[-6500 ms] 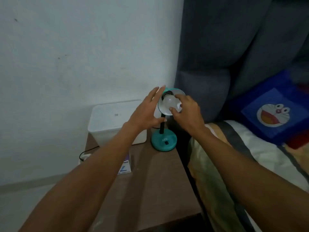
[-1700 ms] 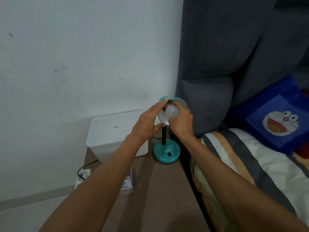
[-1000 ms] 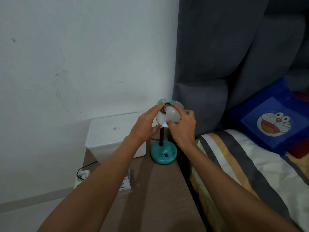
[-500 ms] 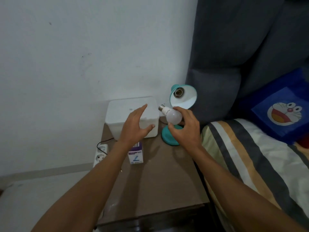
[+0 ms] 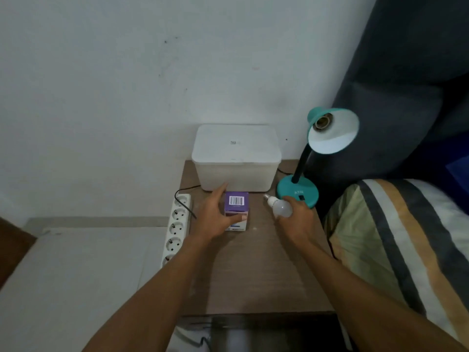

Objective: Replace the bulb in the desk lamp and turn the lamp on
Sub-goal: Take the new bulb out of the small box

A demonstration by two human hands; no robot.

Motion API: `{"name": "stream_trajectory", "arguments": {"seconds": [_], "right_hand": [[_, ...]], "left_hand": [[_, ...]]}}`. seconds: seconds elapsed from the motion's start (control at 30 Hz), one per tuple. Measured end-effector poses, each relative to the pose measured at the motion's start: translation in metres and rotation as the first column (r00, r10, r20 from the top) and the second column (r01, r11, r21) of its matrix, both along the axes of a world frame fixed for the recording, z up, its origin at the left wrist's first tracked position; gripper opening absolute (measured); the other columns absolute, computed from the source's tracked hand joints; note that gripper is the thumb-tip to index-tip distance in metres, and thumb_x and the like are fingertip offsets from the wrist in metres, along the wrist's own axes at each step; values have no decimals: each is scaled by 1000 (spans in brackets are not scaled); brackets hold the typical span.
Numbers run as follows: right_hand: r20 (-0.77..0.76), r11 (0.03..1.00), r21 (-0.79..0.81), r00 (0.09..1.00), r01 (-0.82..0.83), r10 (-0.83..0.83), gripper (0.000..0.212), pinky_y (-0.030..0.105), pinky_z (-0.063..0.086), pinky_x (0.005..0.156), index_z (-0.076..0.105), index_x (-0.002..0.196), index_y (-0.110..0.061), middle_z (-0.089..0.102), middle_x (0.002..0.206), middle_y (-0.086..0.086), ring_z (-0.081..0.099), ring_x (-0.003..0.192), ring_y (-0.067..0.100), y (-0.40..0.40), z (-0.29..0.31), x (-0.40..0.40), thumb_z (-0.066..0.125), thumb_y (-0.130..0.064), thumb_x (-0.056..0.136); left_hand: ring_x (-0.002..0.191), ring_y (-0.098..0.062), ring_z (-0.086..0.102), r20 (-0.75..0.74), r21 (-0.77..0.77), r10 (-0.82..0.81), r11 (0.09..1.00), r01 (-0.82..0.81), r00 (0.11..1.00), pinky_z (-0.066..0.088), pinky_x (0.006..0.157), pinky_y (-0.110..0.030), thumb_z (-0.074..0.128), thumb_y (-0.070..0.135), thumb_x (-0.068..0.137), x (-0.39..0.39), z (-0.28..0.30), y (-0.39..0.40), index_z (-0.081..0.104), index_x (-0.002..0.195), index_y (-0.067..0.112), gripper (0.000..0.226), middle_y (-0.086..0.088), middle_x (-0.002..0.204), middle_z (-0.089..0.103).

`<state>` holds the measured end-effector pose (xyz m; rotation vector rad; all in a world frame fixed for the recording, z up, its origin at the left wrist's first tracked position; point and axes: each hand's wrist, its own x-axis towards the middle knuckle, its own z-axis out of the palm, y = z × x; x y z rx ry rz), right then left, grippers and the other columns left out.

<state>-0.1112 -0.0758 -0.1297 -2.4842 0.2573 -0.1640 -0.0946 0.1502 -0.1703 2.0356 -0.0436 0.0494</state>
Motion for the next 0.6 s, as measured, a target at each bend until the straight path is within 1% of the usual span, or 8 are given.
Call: {"name": "stream_trajectory", "arguments": {"seconds": [0.07, 0.1, 0.2, 0.27, 0.37, 0.47, 0.53, 0.6], "right_hand": [[-35, 1000, 8, 999, 18, -18, 52, 33, 44, 100, 54, 140, -14, 58, 135, 11, 55, 122, 24, 1, -11, 7, 69, -16, 90], [-45, 1000, 16, 999, 25, -24, 51, 34, 45, 99, 55, 139, -13, 59, 134, 12, 55, 120, 25, 1, -16, 10, 69, -16, 89], [-43, 999, 24, 999, 27, -26, 45, 34, 48, 92, 60, 132, -15, 62, 126, 13, 59, 112, 25, 0, -30, 17, 69, -18, 88], [-61, 999, 16, 998, 31, -30, 46, 35, 50, 93, 59, 133, -16, 62, 126, 13, 59, 112, 25, -2, -35, 19, 69, -20, 88], [-85, 999, -29, 996, 14, -16, 49, 37, 49, 93, 58, 133, -16, 60, 127, 13, 57, 112, 26, -3, -36, 19, 70, -22, 86], [17, 999, -26, 999, -37, 37, 53, 38, 44, 103, 56, 137, -14, 55, 137, 10, 51, 125, 25, 0, -23, 20, 72, -25, 87], [160, 983, -29, 970, -182, 184, 46, 36, 44, 102, 61, 132, -14, 61, 131, 6, 53, 123, 22, 8, -6, 25, 72, -25, 89], [228, 930, -93, 902, -355, 367, 38, 32, 47, 99, 66, 126, -16, 65, 126, 4, 58, 117, 18, 23, 12, 33, 72, -23, 89]], "left_hand": [[125, -16, 59, -20, -42, 0, 999, -1, 1000, 50, 90, -7, 98, 27, 65, 0, -7, -1, 43, 154, 15, 105, 1, 135, 60], [123, -15, 61, -19, -55, 0, 998, -1, 1000, 48, 85, -2, 98, 25, 65, -1, -10, -1, 45, 152, 14, 102, 4, 130, 62], [123, -12, 60, -17, -94, 12, 995, -14, 1000, 47, 84, 0, 97, 22, 66, -4, -13, -3, 47, 152, 16, 100, 2, 134, 64], [125, -12, 59, -19, -107, 19, 994, -21, 1000, 48, 85, -1, 97, 22, 67, -6, -13, -3, 46, 152, 18, 99, 0, 138, 63], [125, -10, 61, -3, -116, 20, 993, -20, 1000, 50, 89, -5, 97, 26, 67, -7, -14, -3, 47, 152, 22, 99, 0, 138, 65], [128, -15, 60, 0, -128, 15, 992, -15, 1000, 56, 100, -26, 97, 27, 66, -6, -13, -3, 46, 153, 23, 101, -1, 140, 63], [130, -19, 59, 4, -128, 9, 992, -8, 1000, 56, 104, -38, 97, 25, 66, -5, -13, -3, 45, 153, 21, 102, -3, 141, 62], [128, -18, 60, 17, -125, 2, 992, 0, 1000, 57, 102, -37, 97, 24, 67, -4, -15, -2, 45, 153, 20, 100, -3, 140, 62]]}}
